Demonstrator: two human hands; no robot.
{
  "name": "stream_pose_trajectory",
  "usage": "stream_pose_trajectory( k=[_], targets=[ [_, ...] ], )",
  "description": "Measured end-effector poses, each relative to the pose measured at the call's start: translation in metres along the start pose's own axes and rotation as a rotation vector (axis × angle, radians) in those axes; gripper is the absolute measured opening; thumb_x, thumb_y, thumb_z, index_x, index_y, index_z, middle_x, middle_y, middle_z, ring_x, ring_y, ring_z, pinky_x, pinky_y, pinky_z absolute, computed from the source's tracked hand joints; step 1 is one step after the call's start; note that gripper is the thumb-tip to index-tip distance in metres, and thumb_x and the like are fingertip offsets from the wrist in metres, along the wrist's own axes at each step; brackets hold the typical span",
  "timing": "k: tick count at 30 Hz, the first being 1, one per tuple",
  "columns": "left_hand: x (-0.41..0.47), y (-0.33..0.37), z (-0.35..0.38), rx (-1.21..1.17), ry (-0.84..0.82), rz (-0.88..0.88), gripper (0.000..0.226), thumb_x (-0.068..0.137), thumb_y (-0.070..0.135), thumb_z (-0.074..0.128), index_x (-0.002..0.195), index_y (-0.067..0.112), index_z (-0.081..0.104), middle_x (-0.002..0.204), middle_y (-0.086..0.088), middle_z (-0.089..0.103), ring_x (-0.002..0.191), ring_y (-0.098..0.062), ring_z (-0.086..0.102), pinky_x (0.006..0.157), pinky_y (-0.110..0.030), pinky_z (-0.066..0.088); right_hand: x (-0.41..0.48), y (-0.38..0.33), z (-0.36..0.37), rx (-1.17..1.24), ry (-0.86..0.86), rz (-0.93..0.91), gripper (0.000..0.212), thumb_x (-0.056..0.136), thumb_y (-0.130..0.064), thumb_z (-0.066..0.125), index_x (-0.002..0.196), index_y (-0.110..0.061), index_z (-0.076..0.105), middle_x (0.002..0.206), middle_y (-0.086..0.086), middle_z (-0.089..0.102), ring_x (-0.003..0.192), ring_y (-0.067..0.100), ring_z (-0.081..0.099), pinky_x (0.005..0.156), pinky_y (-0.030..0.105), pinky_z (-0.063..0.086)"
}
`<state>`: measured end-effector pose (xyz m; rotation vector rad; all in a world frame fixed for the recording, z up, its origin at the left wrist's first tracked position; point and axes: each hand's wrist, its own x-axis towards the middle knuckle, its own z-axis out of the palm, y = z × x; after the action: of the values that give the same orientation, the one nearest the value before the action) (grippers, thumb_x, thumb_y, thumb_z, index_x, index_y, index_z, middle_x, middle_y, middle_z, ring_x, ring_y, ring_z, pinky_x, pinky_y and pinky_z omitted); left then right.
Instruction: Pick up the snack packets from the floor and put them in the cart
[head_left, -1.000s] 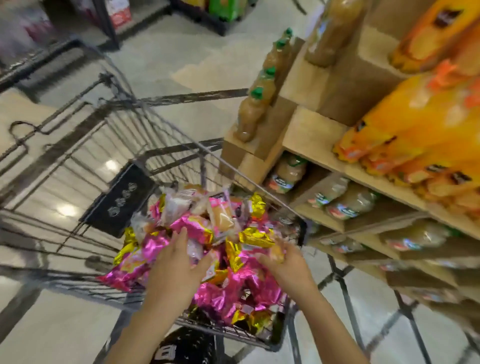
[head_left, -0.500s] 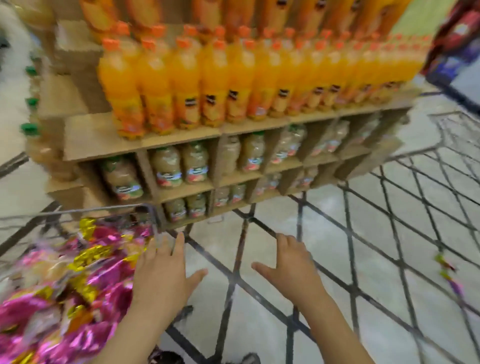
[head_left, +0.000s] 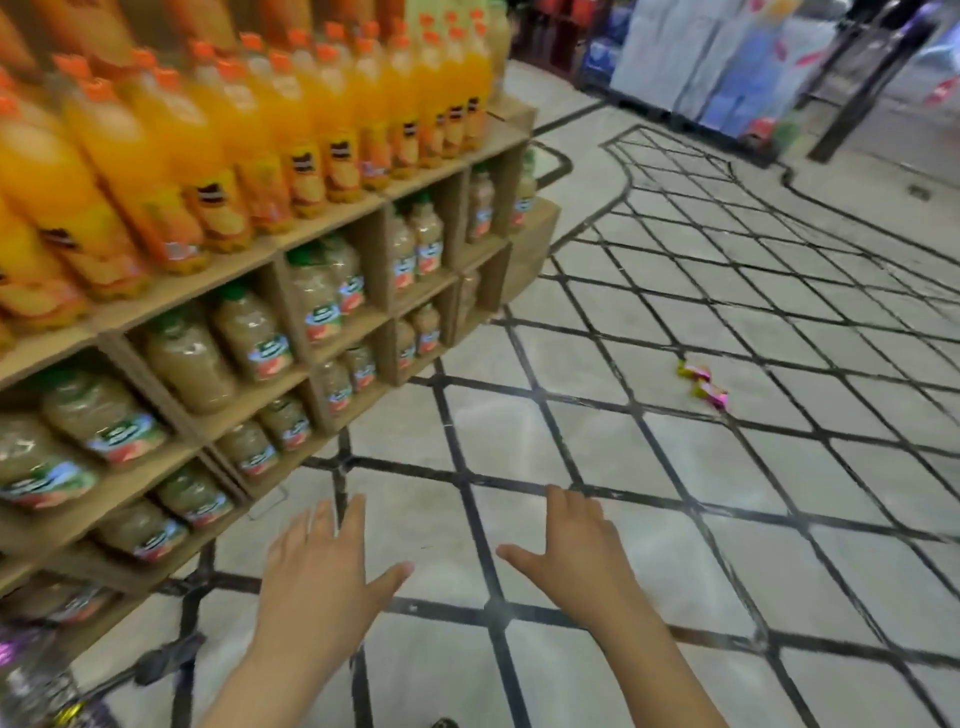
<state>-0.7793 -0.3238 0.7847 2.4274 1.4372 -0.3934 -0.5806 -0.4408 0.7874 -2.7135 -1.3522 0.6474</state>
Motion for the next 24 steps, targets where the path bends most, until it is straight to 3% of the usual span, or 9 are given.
stream_pose_trajectory(
  k=[10,20,24],
  targets=[
    [0.067,0.053,-0.018,0.108,-0.031,0.199,0.097,0.082,0.082,0.032,0.156,0.025,0.005,0.162,-0.007,0.018,0.148,-0.028,0.018,0.12,-0.039,0.022,0.042,0.032,-0.012,0.109,0.017,0.134,0.086,0.087,-0.068,0.049,0.149,-0.015,0.022,0.145,0.004,0.04,0.13,0.024,0.039,0.106,0.035,0.039],
    [0.221,0.078,-0.085,0.14,-0.001,0.409,0.095,0.084,0.081,0.031,0.156,0.026,0.004,0.162,-0.006,0.017,0.148,-0.03,0.017,0.12,-0.04,0.021,0.159,0.014,-0.064,0.128,0.107,0.266,0.078,0.086,-0.068,0.05,0.141,-0.017,0.032,0.134,0.002,0.047,0.124,0.022,0.042,0.1,0.034,0.041],
    [0.27,0.096,-0.117,0.151,0.025,0.484,0.094,0.084,0.08,0.031,0.156,0.026,0.003,0.161,-0.006,0.019,0.148,-0.029,0.015,0.12,-0.039,0.018,0.197,0.008,-0.085,0.157,0.138,0.3,0.079,0.086,-0.068,0.05,0.144,-0.017,0.031,0.139,0.002,0.045,0.128,0.022,0.041,0.103,0.034,0.04]
  ],
)
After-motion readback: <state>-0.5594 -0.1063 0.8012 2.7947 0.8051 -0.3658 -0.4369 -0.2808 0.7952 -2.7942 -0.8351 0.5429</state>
